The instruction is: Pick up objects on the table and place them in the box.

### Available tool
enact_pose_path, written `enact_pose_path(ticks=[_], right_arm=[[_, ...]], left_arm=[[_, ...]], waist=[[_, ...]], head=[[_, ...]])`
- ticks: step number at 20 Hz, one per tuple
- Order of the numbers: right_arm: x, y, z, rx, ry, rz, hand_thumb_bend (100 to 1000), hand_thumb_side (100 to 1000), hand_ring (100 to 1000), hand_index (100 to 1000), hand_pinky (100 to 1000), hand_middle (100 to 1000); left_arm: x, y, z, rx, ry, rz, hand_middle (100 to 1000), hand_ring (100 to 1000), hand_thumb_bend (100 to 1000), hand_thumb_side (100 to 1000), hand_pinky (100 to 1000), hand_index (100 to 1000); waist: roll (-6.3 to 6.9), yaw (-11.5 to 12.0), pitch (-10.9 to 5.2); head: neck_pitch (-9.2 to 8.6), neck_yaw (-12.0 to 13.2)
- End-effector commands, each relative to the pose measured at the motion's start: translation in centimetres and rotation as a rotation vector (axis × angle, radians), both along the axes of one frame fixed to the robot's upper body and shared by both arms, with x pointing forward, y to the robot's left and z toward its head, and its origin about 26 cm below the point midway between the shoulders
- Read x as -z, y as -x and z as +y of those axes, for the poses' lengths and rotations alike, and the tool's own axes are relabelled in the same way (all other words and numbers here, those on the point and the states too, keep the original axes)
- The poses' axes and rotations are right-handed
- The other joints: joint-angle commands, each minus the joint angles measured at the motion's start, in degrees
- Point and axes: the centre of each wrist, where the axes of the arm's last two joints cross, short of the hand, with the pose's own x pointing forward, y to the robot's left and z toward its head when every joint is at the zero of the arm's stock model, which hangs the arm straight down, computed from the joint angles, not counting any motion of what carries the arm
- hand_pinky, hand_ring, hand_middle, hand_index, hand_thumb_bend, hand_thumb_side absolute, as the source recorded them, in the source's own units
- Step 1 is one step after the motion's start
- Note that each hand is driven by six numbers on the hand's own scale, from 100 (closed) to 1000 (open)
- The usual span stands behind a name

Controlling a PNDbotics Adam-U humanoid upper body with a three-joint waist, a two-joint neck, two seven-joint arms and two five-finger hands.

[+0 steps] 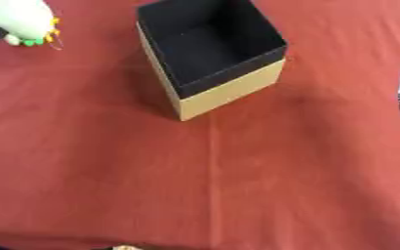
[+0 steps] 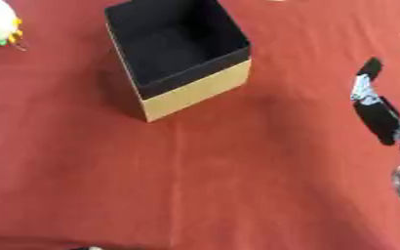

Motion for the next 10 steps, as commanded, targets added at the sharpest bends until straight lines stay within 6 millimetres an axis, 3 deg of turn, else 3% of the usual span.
enact_pose_path(ticks=[1,10], right_arm=[[-1.0,0.1,-0.3,-0.001,0.027,-0.024,100,552,547,855,573,648],[-1.3,0.0,-0.3,-0.013,0.031,-0.021,100,551,548,855,573,648]], left_arm=[[-2.0,0.6,-1.9,0.069,0.0,-0.035,326,220,298,100,100,530],[-2.9,-0.6,-8.5,0.245,0.06,0.006,313,204,139,100,100,530]], waist=[[0.26,-0.16,-1.35],[0.66,-0.8,-1.89]], head=[[0.29,-0.59],[0.29,-0.74]])
